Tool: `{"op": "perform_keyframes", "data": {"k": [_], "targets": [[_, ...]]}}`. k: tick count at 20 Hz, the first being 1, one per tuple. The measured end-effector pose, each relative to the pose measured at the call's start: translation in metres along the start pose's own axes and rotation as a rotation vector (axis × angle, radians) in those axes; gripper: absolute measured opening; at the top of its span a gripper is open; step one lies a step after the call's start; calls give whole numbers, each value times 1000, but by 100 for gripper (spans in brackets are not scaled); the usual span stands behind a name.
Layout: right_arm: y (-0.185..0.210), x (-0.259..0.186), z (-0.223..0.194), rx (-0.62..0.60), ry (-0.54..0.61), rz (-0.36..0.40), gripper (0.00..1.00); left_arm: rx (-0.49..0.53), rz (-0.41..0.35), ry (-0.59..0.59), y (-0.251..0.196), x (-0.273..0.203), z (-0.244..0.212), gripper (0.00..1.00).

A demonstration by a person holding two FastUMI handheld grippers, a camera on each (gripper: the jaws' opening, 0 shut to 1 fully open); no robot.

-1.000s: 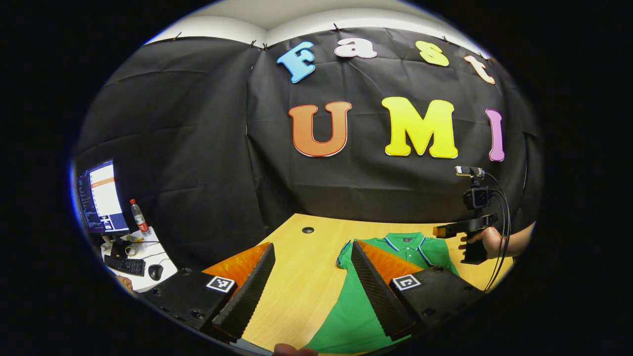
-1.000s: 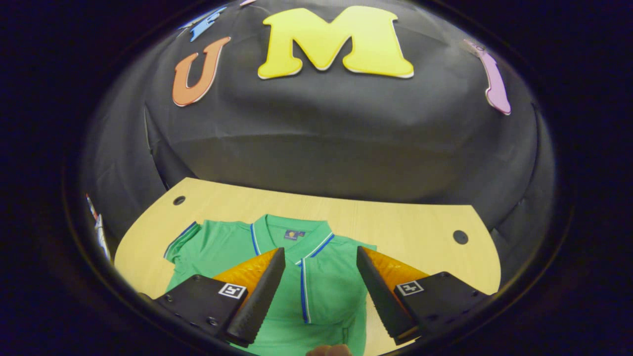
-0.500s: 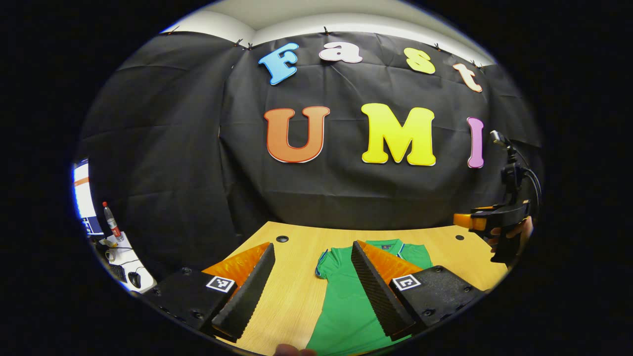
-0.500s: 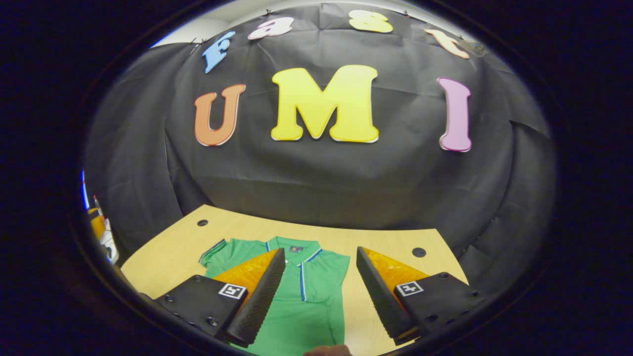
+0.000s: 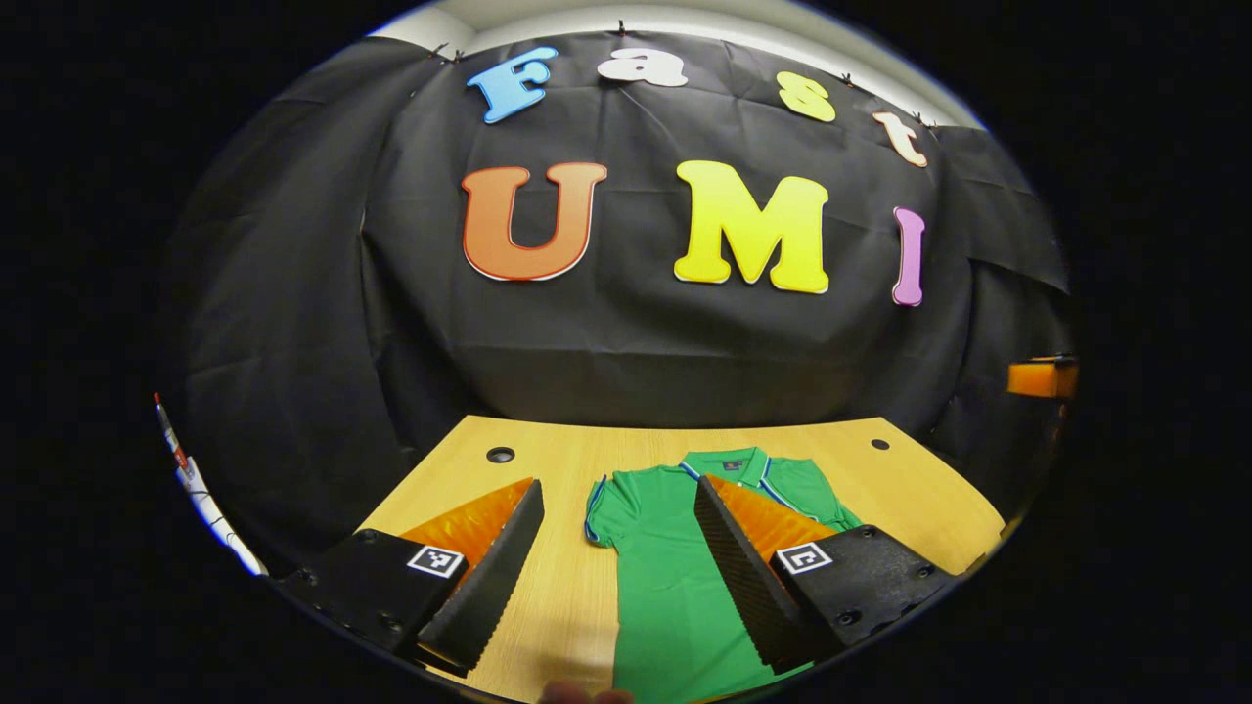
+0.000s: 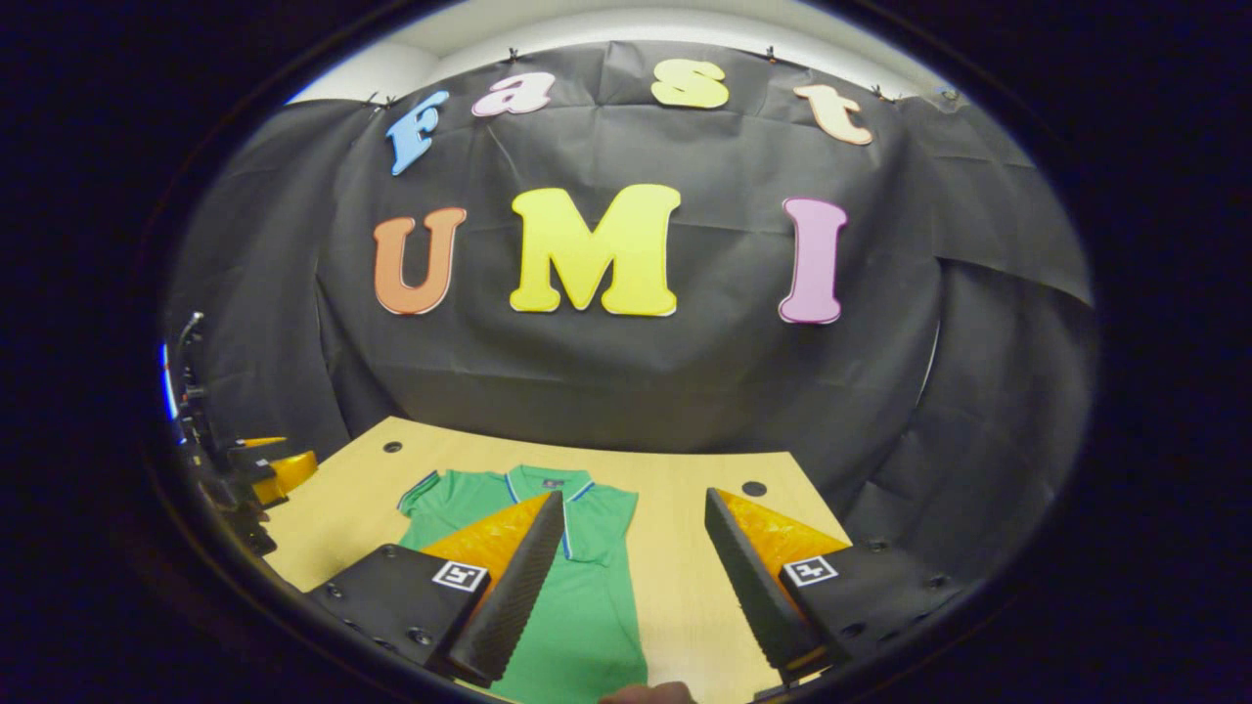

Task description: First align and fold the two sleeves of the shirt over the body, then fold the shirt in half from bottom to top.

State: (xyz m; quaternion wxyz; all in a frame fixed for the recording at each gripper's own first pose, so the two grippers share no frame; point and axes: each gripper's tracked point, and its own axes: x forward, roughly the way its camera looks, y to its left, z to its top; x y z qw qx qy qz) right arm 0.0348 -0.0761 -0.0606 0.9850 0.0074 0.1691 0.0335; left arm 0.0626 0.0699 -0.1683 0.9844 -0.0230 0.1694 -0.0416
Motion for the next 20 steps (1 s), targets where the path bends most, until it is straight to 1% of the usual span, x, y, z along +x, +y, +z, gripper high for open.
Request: {"op": "perform_keyframes", "data": {"k": [1, 2, 3, 5, 6, 7, 8, 11, 13, 15, 20], "targets": [[1, -9, 0, -15, -1, -1, 87, -4, -7, 15, 2, 9, -5, 100], [0, -16, 0, -34, -5, -6, 87, -8, -13, 30, 5, 18, -9, 100], [-2, -21, 2, -51, -12, -15, 93, -9, -5, 43, 10, 30, -15, 100], [-2, -28, 0, -62, -7, -20, 93, -24, -12, 76, 15, 53, -27, 100], [2, -31, -1, -58, -2, -11, 87, -30, -20, 91, 17, 65, -32, 100], [4, -31, -3, -57, 4, -13, 87, -35, -32, 104, 25, 85, -20, 100], [4, -32, -5, -61, 11, -16, 93, -43, -36, 118, 27, 94, -26, 100], [6, -34, -14, -76, 40, -28, 93, -70, -50, 165, 33, 124, -50, 100], [5, -36, -19, -83, 61, -40, 93, -73, -62, 201, 32, 144, -68, 98], [3, -35, -22, -84, 76, -50, 93, -75, -71, 233, 33, 162, -84, 98], [-7, -38, -41, -75, 130, -85, 93, -110, -74, 297, 42, 202, -109, 98]]}}
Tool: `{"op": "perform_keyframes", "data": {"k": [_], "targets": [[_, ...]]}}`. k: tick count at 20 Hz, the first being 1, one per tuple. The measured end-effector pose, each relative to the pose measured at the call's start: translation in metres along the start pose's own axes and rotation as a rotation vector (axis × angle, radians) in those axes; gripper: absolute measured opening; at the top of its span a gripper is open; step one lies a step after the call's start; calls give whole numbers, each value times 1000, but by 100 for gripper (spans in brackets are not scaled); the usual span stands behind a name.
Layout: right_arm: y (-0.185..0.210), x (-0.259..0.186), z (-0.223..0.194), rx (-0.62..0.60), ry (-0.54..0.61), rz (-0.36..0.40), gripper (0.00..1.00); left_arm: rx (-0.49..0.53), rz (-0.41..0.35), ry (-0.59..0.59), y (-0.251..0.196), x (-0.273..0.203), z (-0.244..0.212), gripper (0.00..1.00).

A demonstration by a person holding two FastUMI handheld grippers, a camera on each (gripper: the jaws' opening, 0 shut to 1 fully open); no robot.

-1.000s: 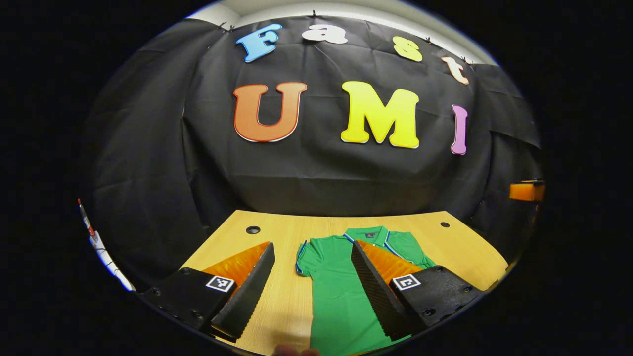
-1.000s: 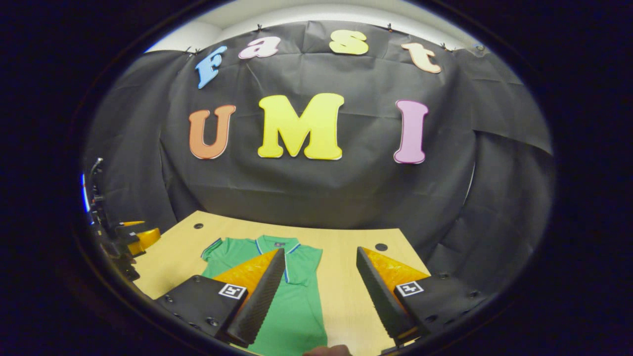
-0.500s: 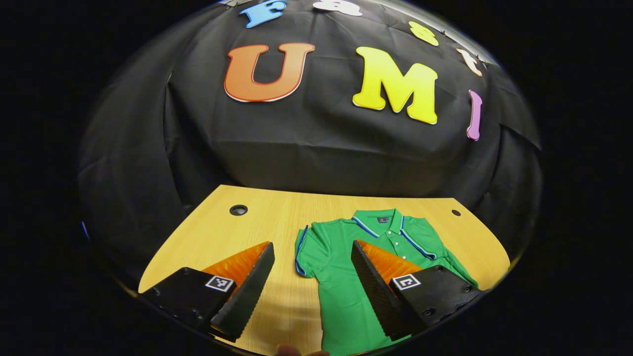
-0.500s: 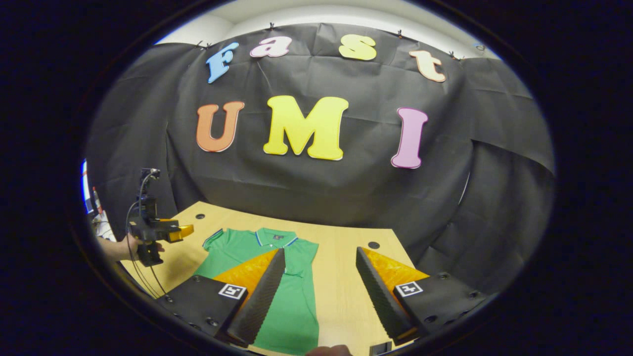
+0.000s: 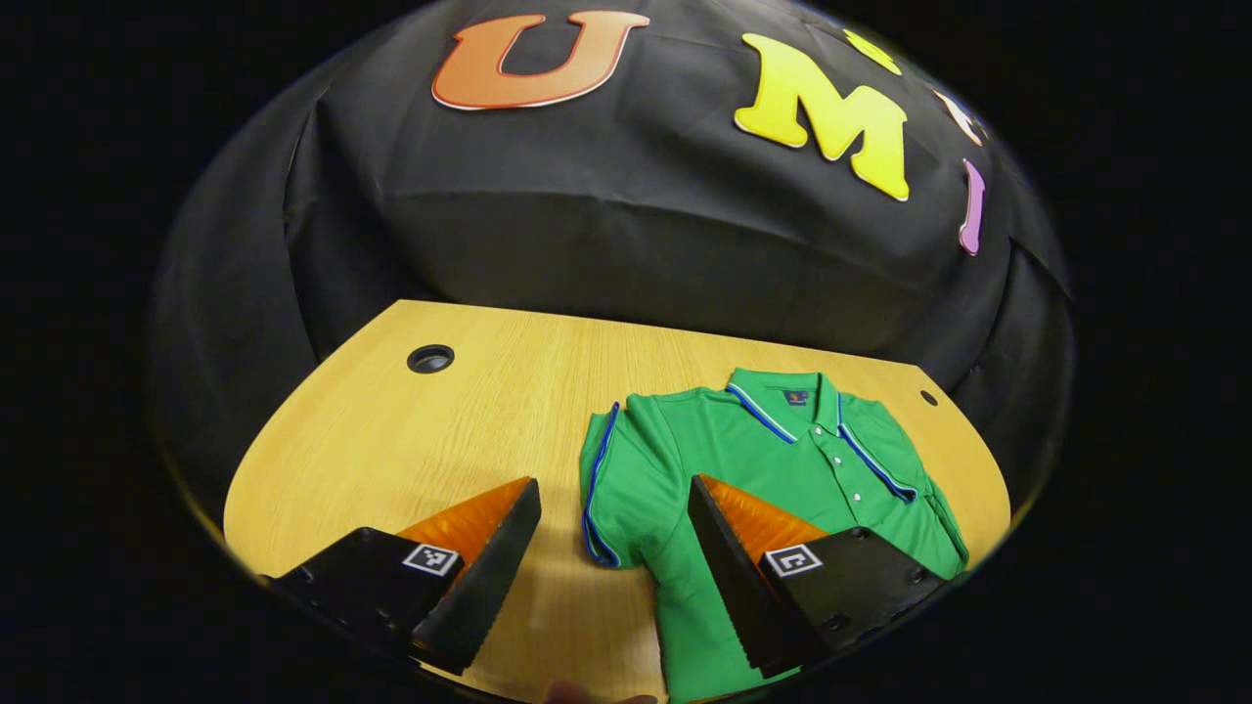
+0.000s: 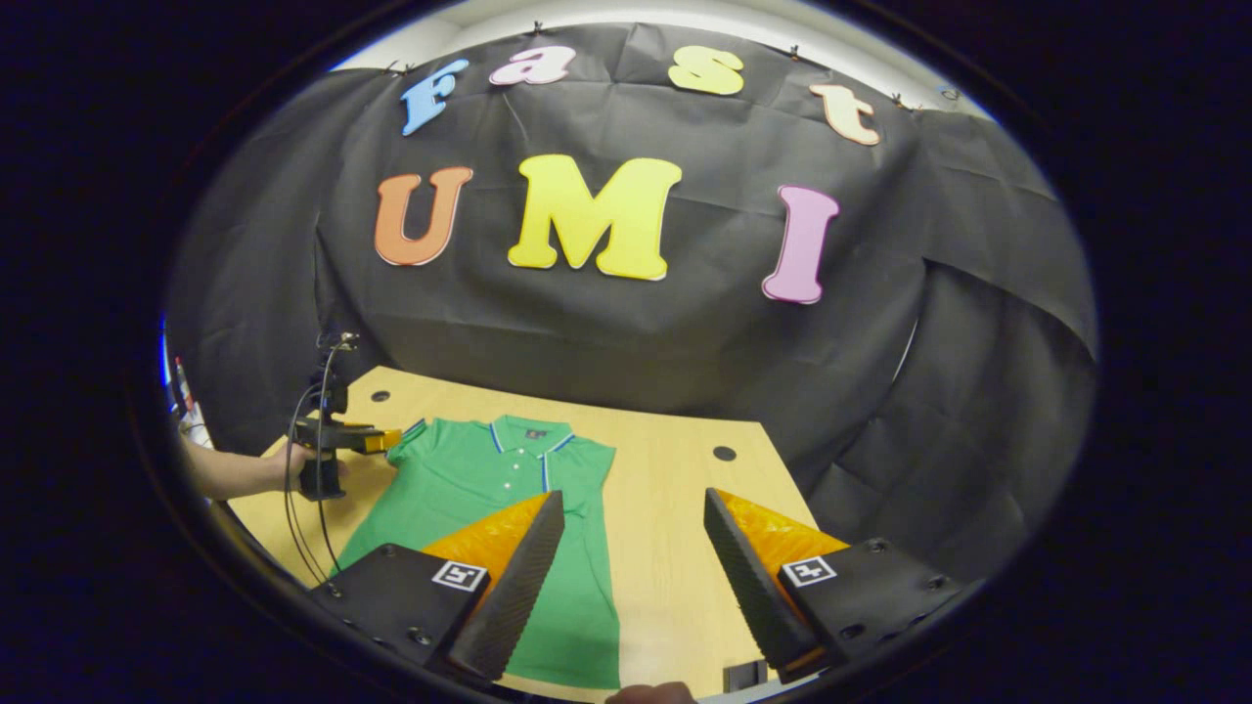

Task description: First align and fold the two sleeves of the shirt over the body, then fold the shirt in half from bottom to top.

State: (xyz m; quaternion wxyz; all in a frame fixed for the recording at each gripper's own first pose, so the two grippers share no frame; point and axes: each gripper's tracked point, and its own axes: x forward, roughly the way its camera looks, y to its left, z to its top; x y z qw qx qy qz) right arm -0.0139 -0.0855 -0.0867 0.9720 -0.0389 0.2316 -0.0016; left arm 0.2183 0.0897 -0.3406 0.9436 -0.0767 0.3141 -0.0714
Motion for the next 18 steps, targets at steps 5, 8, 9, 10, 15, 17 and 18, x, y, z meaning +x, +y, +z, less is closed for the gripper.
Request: {"op": "perform_keyframes", "data": {"k": [5, 8, 9, 10, 15, 17, 18], "targets": [[-6, 6, -8, 18, 31, -26, 93, -3, -4, 79, 13, 27, -18, 92], [-10, 11, -19, 59, 64, -37, 94, 4, -25, 100, 9, 34, -20, 88], [-12, 12, -22, 77, 74, -43, 94, 11, -33, 106, 7, 35, -22, 83], [-15, 15, -26, 91, 89, -54, 94, 14, -54, 114, 1, 37, -23, 90], [-25, 16, -32, 135, 109, -80, 89, 66, 1, 118, 14, 50, -22, 10], [-28, 14, -32, 137, 107, -88, 94, 78, -10, 120, 12, 50, -22, 8], [-29, 15, -33, 141, 109, -89, 89, 84, -11, 122, 12, 51, -21, 7]]}}
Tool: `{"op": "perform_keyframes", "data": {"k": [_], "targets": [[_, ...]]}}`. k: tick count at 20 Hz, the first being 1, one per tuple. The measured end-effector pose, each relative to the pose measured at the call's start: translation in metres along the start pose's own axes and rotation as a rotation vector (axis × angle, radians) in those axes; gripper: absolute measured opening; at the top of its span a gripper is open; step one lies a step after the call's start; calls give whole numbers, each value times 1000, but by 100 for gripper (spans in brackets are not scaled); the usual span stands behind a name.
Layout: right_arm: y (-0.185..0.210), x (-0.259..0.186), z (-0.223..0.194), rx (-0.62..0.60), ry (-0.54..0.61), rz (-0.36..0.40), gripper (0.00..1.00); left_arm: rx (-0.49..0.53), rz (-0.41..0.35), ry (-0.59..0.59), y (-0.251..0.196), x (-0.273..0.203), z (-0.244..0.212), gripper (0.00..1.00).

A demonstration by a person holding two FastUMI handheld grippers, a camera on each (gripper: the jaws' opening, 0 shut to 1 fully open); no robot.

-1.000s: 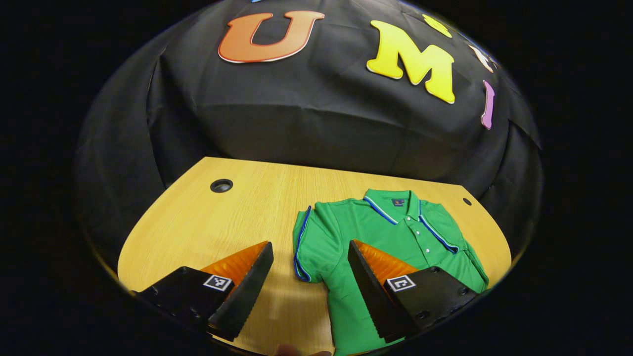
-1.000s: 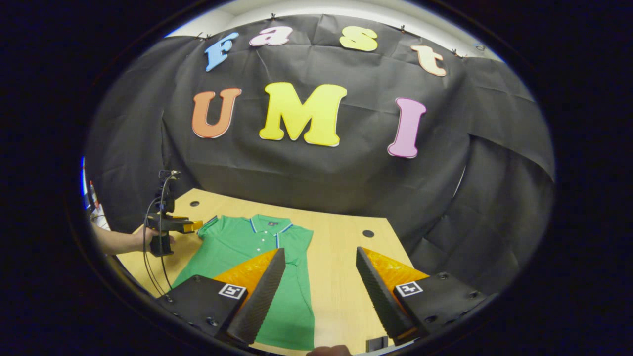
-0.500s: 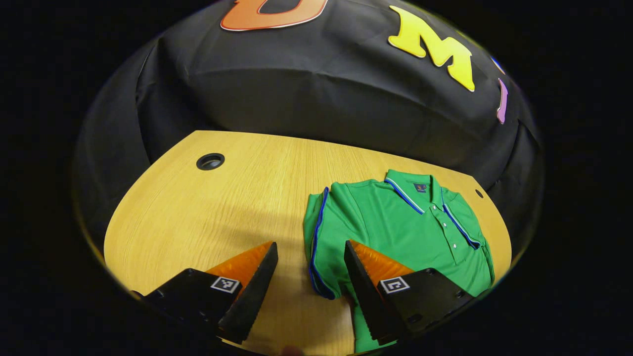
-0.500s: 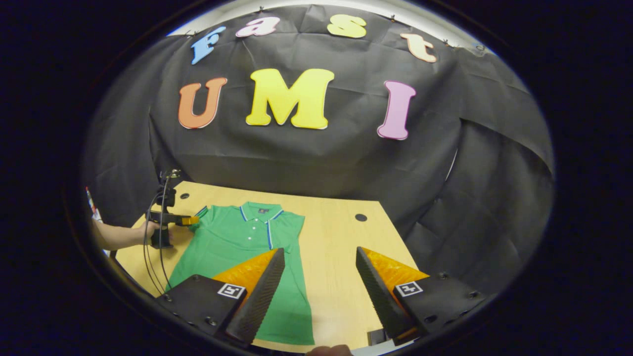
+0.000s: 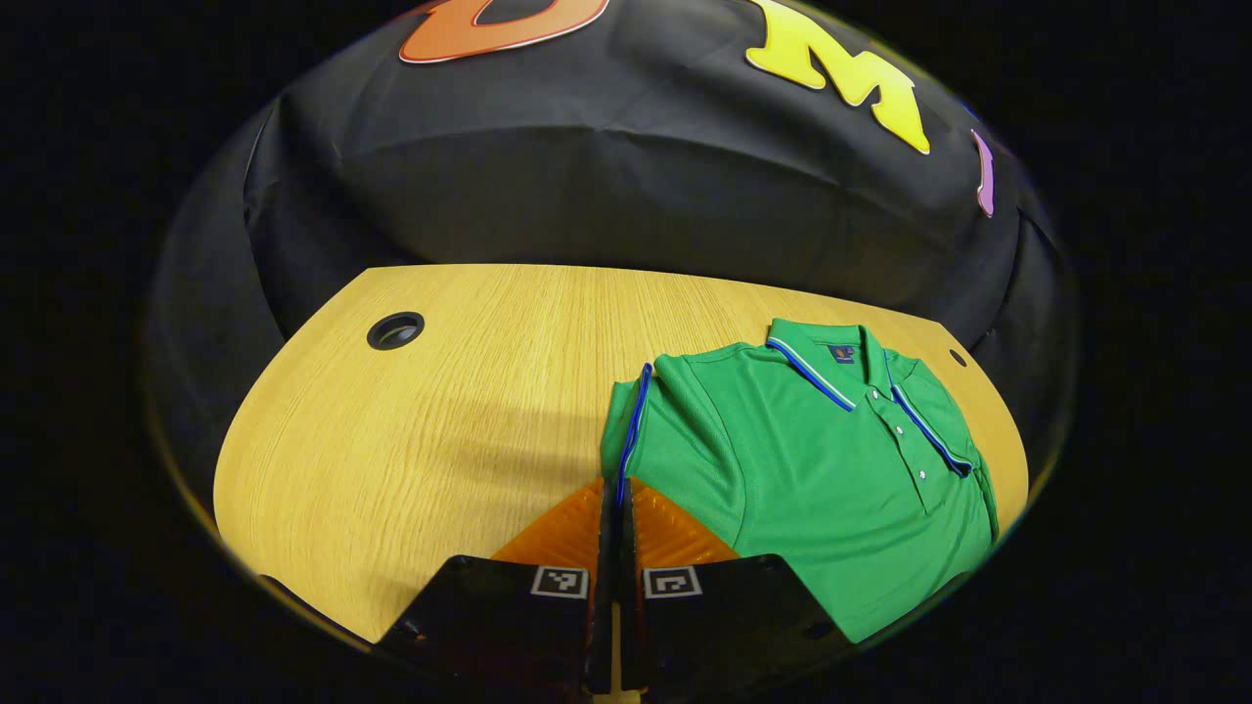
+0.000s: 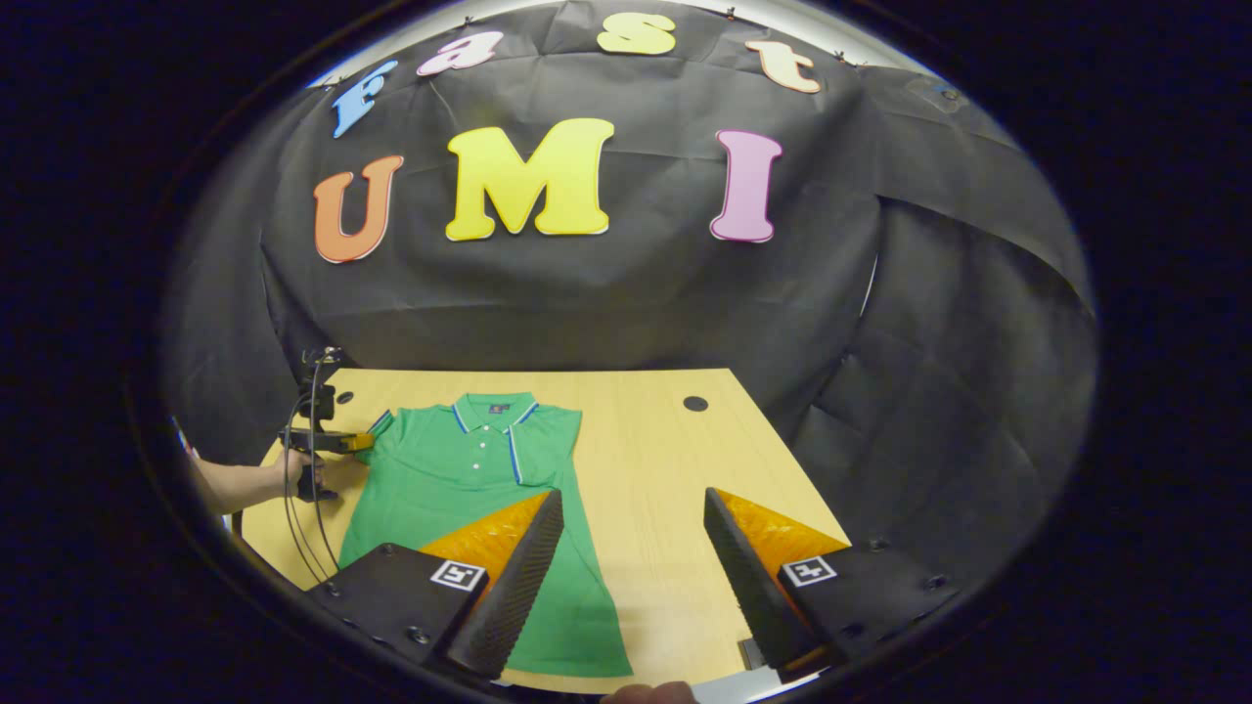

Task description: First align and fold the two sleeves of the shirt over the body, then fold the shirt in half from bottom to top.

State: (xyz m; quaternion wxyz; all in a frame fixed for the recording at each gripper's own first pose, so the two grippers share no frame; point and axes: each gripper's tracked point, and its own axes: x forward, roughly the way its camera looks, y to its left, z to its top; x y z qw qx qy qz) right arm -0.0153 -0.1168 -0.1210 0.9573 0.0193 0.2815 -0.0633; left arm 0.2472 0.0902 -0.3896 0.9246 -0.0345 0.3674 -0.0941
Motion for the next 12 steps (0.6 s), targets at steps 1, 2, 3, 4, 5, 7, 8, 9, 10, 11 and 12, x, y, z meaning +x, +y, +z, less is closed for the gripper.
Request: {"op": "perform_keyframes", "data": {"k": [1, 2, 3, 4, 5, 7, 8, 9, 10, 11, 12], "targets": [[0, 0, -1, 5, 3, 1, 89, 0, 0, 3, 0, 0, 1, 5], [0, 0, -2, 9, 3, 2, 89, -5, -1, 5, 0, -2, 2, 4], [-1, 0, -1, 13, 0, 4, 89, -11, -9, -5, -2, -6, 6, 4], [0, 1, -1, 12, -4, 4, 89, -12, -9, -20, -1, -9, 13, 4], [-1, 1, -2, 7, -5, -3, 89, -14, -10, -36, -1, -14, 22, 4], [-2, 1, -4, 5, -4, -3, 90, -24, -29, -66, -7, -25, 39, 3], [-1, 1, -4, 13, -6, -1, 92, -15, -32, -79, -10, -30, 46, 3], [-1, 0, -4, 24, -6, 0, 92, 0, -32, -87, -13, -32, 51, 4], [-3, -1, -5, 32, -7, -3, 96, 12, -34, -89, -17, -35, 55, 4], [-5, -3, -6, 35, -13, -10, 96, 20, -41, -90, -24, -36, 57, 3], [-10, -5, -5, 32, -21, -25, 96, 26, -45, -90, -30, -38, 60, 4]]}}
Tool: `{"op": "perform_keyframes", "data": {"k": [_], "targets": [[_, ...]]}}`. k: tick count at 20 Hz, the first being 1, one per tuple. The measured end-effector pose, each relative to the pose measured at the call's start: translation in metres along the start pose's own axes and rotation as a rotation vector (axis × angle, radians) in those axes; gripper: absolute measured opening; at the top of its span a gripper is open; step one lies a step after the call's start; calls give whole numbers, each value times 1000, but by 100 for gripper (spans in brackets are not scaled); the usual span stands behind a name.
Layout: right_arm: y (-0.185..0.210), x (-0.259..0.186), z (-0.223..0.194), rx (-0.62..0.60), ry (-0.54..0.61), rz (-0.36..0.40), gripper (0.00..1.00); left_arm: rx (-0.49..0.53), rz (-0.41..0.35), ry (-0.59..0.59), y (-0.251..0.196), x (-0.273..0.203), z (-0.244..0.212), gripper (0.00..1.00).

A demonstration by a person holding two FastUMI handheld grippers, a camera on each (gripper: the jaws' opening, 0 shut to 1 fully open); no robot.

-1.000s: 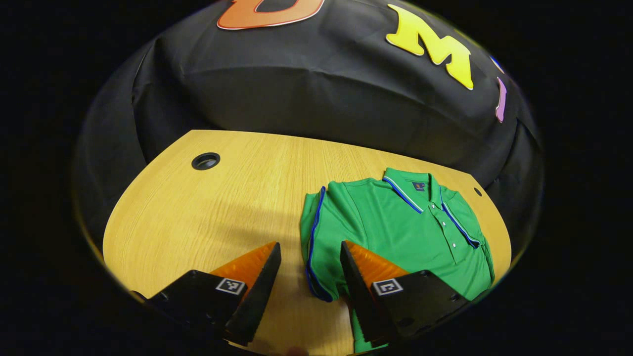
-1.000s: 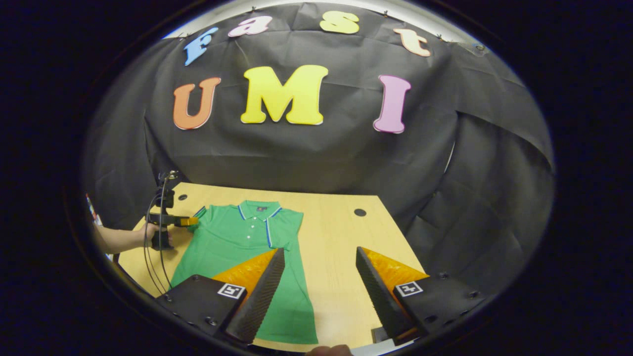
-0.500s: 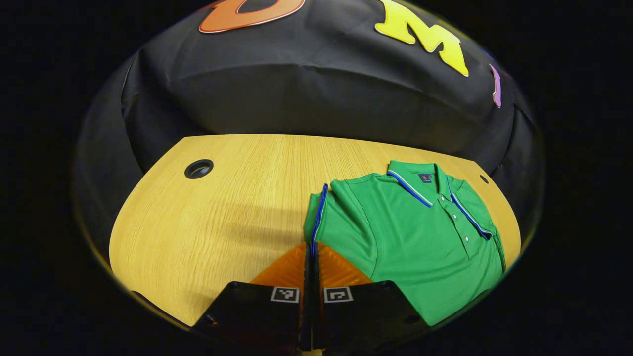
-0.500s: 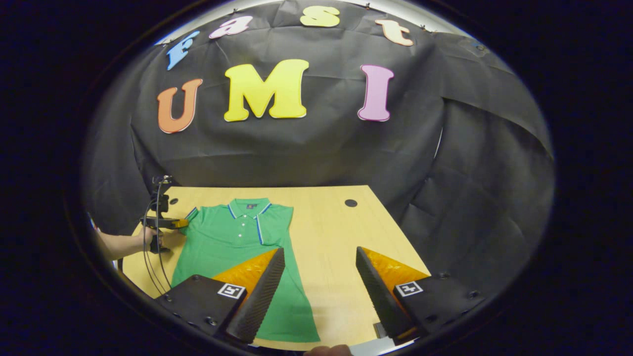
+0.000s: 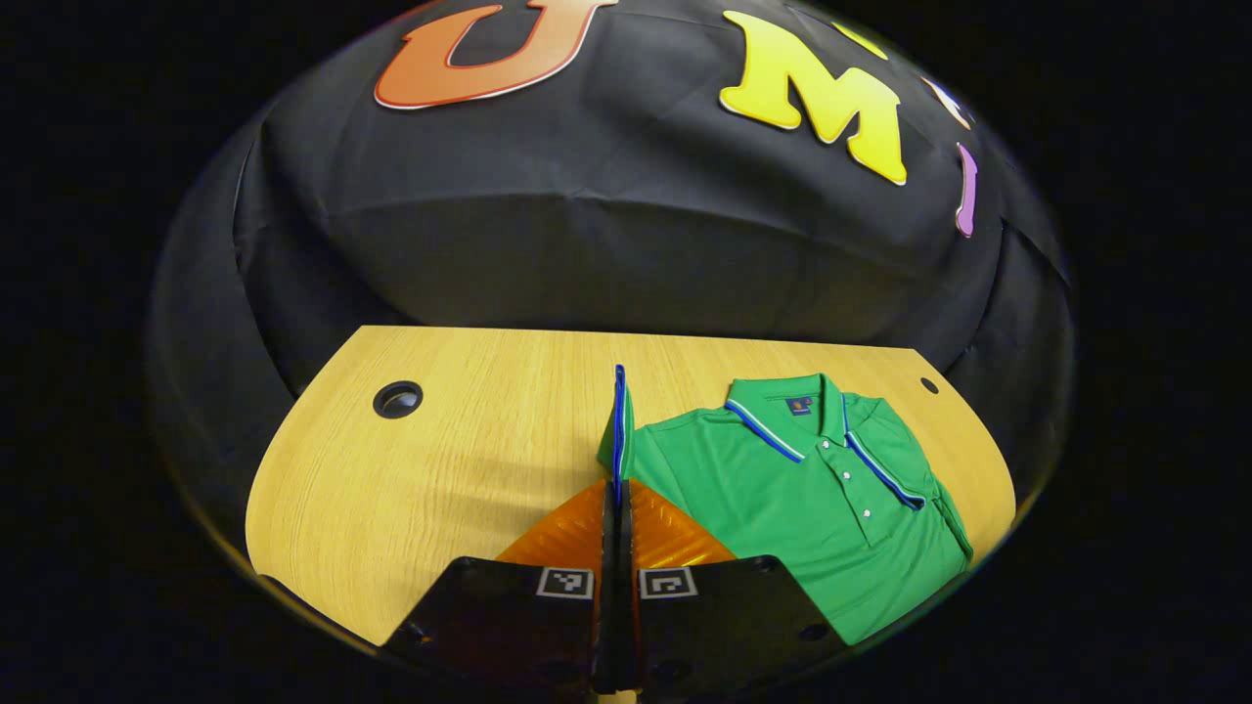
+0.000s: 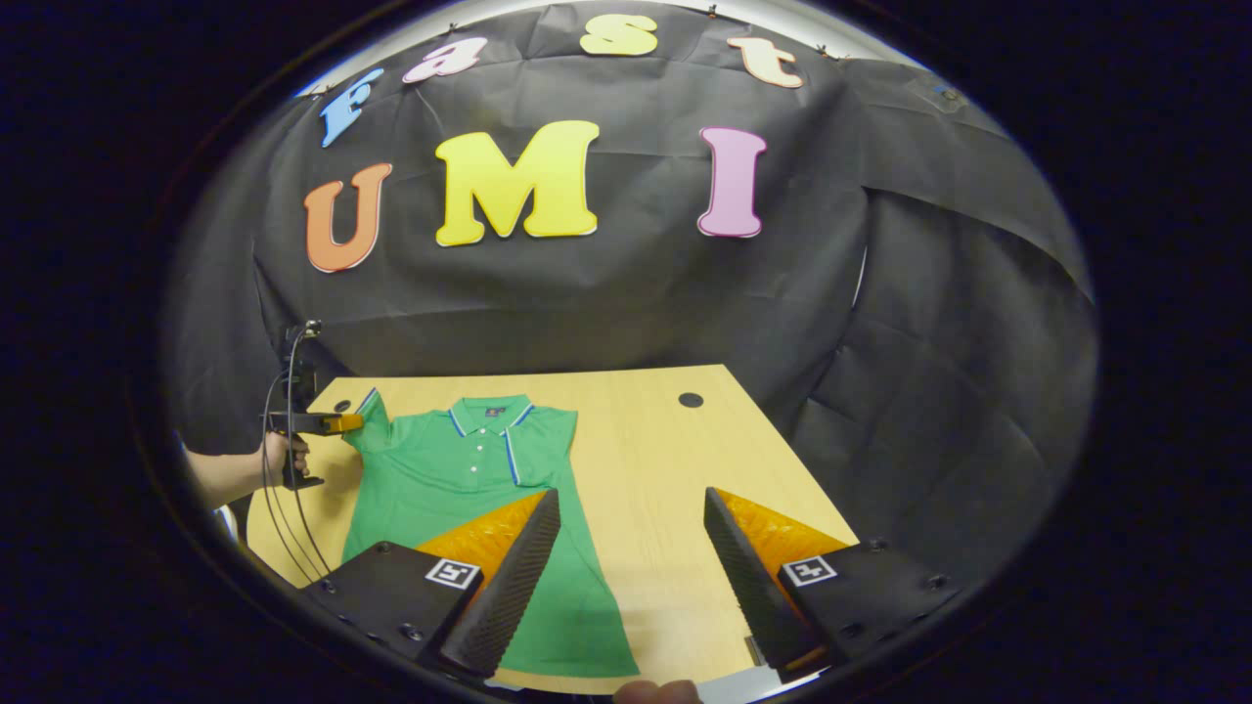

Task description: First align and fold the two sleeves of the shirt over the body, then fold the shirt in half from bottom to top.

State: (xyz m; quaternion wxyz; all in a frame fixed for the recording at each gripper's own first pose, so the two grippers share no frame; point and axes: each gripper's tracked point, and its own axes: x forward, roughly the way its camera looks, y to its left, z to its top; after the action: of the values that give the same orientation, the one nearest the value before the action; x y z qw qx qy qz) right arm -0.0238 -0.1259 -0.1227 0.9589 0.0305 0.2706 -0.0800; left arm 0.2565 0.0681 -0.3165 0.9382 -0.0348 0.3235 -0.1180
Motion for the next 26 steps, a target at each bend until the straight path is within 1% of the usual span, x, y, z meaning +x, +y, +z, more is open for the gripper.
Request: {"op": "perform_keyframes", "data": {"k": [3, 4, 5, 8, 11, 12, 13, 14, 16, 17, 18, 19, 20, 21, 24, 26], "targets": [[-11, -11, 2, 2, -31, -23, 96, 7, 0, 10, -18, -1, 3, 4], [-15, -15, 1, 4, -39, -29, 92, 4, -6, 18, -26, 0, 2, 4], [-18, -17, 1, 7, -44, -36, 92, -4, -22, 28, -36, 0, 0, 4], [-29, -25, -2, 21, -54, -52, 92, 12, -36, 52, -61, 2, -4, 3], [-43, -32, -6, 37, -64, -74, 92, 63, -61, 64, -92, 3, -8, 3], [-48, -34, -8, 43, -66, -82, 96, 85, -73, 70, -103, 5, -12, 3], [-53, -37, -9, 52, -66, -89, 92, 106, -83, 77, -114, 6, -16, 3], [-57, -38, -11, 59, -64, -95, 95, 124, -100, 80, -126, 6, -20, 3], [-64, -38, -14, 70, -63, -105, 96, 149, -153, 100, -151, 3, -31, 5], [-66, -38, -14, 75, -62, -104, 92, 162, -166, 109, -159, 1, -38, 10], [-65, -37, -15, 78, -60, -96, 96, 171, -175, 99, -167, 0, -42, 17], [-63, -36, -14, 79, -61, -86, 95, 179, -179, 87, -173, -3, -44, 45], [-61, -34, -13, 77, -64, -74, 93, 187, -172, 77, -174, -14, -43, 72], [-56, -34, -11, 75, -69, -57, 93, 197, -159, 66, -176, -16, -46, 100], [-43, -27, -7, 49, -79, -8, 92, 213, -146, 40, -181, -41, -48, 100], [-32, -23, -5, 38, -83, 35, 93, 196, -127, 24, -177, -62, -48, 100]]}}
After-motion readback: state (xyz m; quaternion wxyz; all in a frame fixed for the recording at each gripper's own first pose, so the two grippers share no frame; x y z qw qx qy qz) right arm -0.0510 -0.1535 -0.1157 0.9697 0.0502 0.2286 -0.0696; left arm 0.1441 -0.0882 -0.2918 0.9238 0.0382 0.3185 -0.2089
